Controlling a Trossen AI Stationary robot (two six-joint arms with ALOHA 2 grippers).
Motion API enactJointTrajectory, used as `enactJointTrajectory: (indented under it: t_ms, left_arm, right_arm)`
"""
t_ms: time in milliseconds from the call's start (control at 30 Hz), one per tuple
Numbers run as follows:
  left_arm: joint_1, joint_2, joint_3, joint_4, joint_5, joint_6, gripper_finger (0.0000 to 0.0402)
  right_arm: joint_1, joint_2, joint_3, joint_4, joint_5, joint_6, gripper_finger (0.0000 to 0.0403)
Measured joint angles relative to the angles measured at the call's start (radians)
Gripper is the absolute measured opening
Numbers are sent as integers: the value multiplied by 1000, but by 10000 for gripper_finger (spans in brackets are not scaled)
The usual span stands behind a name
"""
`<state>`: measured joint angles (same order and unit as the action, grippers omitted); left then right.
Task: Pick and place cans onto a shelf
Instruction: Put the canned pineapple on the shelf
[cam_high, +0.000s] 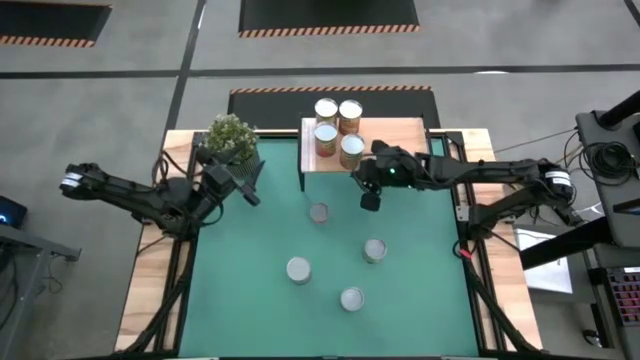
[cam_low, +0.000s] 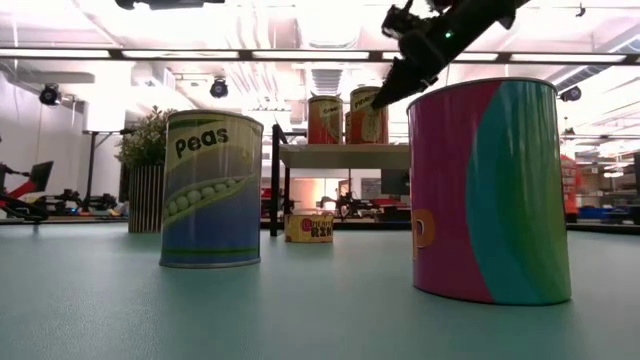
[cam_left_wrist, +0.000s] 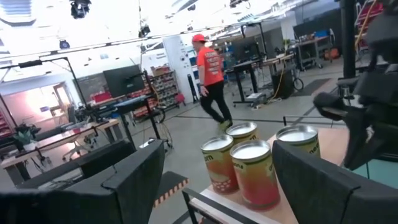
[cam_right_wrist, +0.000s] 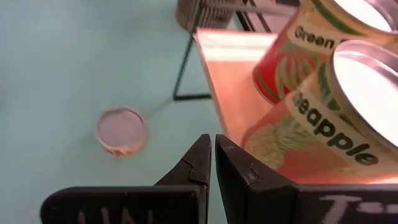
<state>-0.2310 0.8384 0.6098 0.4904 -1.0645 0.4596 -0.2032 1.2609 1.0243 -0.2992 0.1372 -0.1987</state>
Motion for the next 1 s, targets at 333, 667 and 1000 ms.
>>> enactJointTrajectory:
  t_ms: [333,667,1000]
  left_arm:
    - [0,4,0,0,0,0,279]
    - [0,4,0,0,0,0,279]
    - [0,5,0,1,1,0,279]
  right_arm:
    - [-59,58,62,-64,-7,-64,12]
    - [-108,41,55,-64,-7,-141,12]
    - [-137,85,61,-36,-17,-161,12]
